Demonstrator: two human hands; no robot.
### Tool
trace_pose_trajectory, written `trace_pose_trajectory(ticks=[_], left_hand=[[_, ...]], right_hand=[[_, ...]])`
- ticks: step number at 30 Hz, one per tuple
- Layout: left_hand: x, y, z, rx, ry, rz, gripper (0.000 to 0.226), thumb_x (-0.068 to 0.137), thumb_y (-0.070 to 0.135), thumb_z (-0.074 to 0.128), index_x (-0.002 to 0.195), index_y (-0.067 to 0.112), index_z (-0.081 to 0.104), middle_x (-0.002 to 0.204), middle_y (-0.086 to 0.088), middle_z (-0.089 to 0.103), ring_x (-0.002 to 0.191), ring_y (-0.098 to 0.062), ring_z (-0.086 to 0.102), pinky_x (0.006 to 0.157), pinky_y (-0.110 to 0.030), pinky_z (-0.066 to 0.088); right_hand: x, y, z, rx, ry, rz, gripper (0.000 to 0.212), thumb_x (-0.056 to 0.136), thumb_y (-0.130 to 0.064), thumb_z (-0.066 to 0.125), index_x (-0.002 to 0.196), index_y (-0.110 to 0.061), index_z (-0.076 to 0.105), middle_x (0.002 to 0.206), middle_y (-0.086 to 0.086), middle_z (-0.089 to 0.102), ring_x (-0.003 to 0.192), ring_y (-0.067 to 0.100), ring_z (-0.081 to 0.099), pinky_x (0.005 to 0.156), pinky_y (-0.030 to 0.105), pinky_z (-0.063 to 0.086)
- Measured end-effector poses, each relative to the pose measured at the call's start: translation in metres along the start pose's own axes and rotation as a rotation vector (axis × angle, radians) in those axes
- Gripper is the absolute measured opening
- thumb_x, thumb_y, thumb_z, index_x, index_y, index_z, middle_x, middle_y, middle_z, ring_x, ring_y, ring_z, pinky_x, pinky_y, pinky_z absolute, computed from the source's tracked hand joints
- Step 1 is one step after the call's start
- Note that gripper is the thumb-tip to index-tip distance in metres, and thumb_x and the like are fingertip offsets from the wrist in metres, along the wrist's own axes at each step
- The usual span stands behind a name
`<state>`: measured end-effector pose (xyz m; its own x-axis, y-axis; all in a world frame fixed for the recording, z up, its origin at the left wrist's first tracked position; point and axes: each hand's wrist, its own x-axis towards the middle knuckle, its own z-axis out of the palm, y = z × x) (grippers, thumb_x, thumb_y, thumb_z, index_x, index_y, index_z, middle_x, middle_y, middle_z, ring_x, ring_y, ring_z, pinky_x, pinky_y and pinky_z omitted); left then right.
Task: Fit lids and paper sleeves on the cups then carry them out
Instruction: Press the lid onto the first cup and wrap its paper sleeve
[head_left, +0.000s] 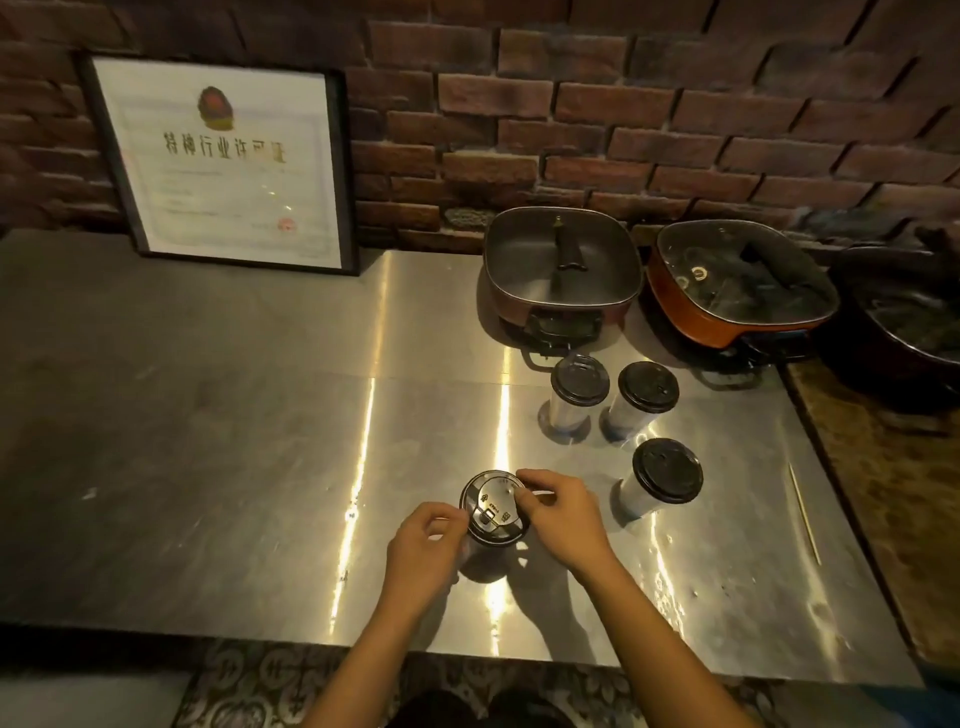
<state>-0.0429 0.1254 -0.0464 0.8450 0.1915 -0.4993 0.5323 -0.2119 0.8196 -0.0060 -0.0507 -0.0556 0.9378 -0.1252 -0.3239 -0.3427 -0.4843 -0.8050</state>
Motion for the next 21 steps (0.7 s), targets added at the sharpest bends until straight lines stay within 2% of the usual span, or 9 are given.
trace_pose_trajectory(ticks=[2,5,8,12,14,16,19,21], left_hand=[[-0.001,-0.008,-0.004,0.026,-0.023,-0.024,0.014,0.095,0.037,0.067,0.095,0.023,0.069,0.093,0.001,0.075,0.082,-0.027,0.075,0.075,-0.047,0.063],[0.001,-0.019,-0.008,0.043,-0.073,-0.05,0.021,0.095,0.04,0.067,0.096,0.019,0.066,0.083,-0.01,0.075,0.075,-0.028,0.072,0.074,-0.046,0.062],[0.008,-0.026,-0.01,0.029,-0.102,-0.056,0.026,0.094,0.045,0.066,0.099,0.02,0.065,0.086,-0.014,0.076,0.073,-0.024,0.069,0.078,-0.049,0.062],[0.026,-0.031,-0.011,0.021,-0.018,-0.094,0.042,0.09,0.07,0.053,0.104,0.03,0.058,0.1,-0.003,0.073,0.089,-0.026,0.073,0.086,-0.049,0.062],[0.034,-0.026,-0.007,0.007,0.037,-0.091,0.05,0.092,0.072,0.045,0.115,0.029,0.056,0.114,0.001,0.069,0.104,-0.027,0.068,0.096,-0.049,0.057],[0.041,-0.014,0.003,0.0,0.059,-0.08,0.052,0.096,0.068,0.042,0.126,0.026,0.053,0.123,0.0,0.064,0.115,-0.026,0.062,0.1,-0.044,0.052],[0.055,0.004,0.021,-0.007,0.056,-0.072,0.052,0.098,0.067,0.04,0.127,0.025,0.052,0.117,0.002,0.061,0.107,-0.02,0.058,0.088,-0.035,0.047],[0.065,0.01,0.034,0.024,0.04,-0.088,0.053,0.097,0.069,0.037,0.125,0.026,0.052,0.108,0.003,0.06,0.101,-0.02,0.059,0.089,-0.036,0.049]], right_hand=[[-0.004,0.002,0.008,0.04,0.003,0.031,0.031,0.095,-0.018,0.069,0.125,-0.016,0.074,0.122,0.001,0.075,0.105,0.016,0.071,0.097,0.032,0.056],[-0.005,0.005,0.017,0.076,0.008,0.047,0.03,0.094,-0.018,0.071,0.124,-0.017,0.075,0.121,0.001,0.075,0.104,0.014,0.071,0.097,0.033,0.058],[-0.005,0.006,0.021,0.078,0.02,0.045,0.032,0.096,-0.021,0.069,0.127,-0.016,0.073,0.123,-0.001,0.073,0.106,0.012,0.068,0.095,0.024,0.054],[-0.005,0.007,0.024,0.128,0.069,0.067,0.036,0.097,-0.03,0.067,0.131,-0.017,0.07,0.125,-0.001,0.072,0.114,0.014,0.066,0.103,0.031,0.052],[-0.003,0.003,0.03,0.155,0.096,0.1,0.034,0.1,-0.032,0.063,0.129,-0.017,0.07,0.125,0.0,0.072,0.114,0.016,0.065,0.102,0.031,0.051],[-0.001,-0.001,0.038,0.195,0.131,0.145,0.03,0.102,-0.035,0.058,0.12,-0.016,0.074,0.118,0.001,0.074,0.11,0.018,0.066,0.099,0.032,0.052],[0.008,-0.011,0.05,0.24,0.153,0.252,0.044,0.105,-0.043,0.046,0.097,-0.01,0.074,0.095,0.006,0.074,0.093,0.024,0.068,0.084,0.037,0.052],[0.013,-0.018,0.057,0.284,0.128,0.348,0.051,0.108,-0.043,0.038,0.093,-0.008,0.072,0.088,0.006,0.072,0.082,0.02,0.066,0.069,0.03,0.049]])
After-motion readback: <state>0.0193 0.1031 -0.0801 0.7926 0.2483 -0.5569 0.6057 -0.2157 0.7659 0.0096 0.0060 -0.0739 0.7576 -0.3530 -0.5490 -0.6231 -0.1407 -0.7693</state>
